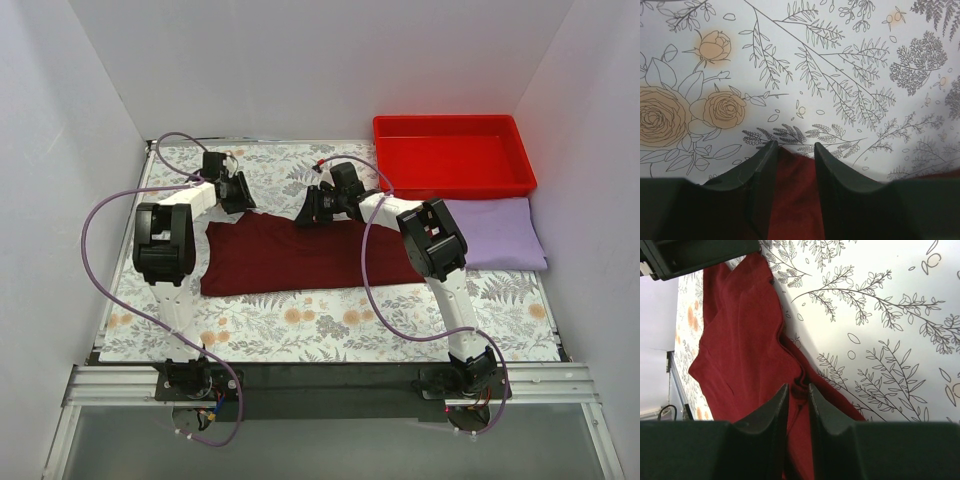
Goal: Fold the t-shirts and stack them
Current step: Fold the tshirt
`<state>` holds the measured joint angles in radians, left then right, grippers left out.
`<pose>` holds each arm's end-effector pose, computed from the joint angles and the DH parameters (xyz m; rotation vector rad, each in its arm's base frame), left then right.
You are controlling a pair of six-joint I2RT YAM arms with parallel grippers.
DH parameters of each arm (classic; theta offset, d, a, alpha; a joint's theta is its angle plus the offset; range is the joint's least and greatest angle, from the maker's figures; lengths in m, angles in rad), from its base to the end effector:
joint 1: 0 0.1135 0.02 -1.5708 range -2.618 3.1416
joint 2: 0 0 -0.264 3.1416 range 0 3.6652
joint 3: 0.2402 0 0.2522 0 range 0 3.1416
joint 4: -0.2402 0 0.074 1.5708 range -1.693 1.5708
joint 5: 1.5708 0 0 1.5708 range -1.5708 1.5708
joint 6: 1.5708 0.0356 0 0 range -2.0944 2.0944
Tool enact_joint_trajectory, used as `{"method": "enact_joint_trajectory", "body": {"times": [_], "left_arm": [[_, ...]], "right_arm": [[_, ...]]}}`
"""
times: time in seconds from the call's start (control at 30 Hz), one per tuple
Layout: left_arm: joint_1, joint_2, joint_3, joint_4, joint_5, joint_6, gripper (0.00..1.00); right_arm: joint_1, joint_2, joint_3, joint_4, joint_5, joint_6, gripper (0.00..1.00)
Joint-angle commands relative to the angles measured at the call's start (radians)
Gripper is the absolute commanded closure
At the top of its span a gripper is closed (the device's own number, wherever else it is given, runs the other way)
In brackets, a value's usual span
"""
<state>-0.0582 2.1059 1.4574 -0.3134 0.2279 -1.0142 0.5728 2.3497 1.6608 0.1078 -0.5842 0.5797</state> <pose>0.4470 -0.0341 0.1513 -1.1338 2.3956 -0.6858 0.4258 0.2980 0.1351 -0.3657 2.3039 1.2576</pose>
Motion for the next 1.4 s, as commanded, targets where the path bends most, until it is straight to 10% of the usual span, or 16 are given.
{"method": "enact_joint_trajectory", "body": {"times": [0.0,0.47,0.7,0.93,1.37], "left_arm": [[-0.04,0.023,-0.005,-0.049,-0.165,0.074,0.66],[-0.088,0.046,-0.014,-0.052,-0.352,0.109,1.0],[-0.088,0.014,-0.014,-0.061,-0.383,0.083,1.0],[-0.088,-0.034,-0.015,-0.062,-0.44,0.046,0.69],[-0.137,-0.02,-0.031,-0.119,-0.458,0.031,0.73]], "right_arm": [[0.004,0.003,0.037,0.043,-0.026,0.017,0.73],[0.01,-0.003,0.028,0.063,-0.031,0.019,0.94],[0.012,-0.016,0.028,0.066,-0.039,0.006,0.99],[0.012,-0.012,0.03,0.067,-0.048,0.003,0.99],[0.013,-0.007,0.022,0.069,-0.049,0.012,0.99]]}}
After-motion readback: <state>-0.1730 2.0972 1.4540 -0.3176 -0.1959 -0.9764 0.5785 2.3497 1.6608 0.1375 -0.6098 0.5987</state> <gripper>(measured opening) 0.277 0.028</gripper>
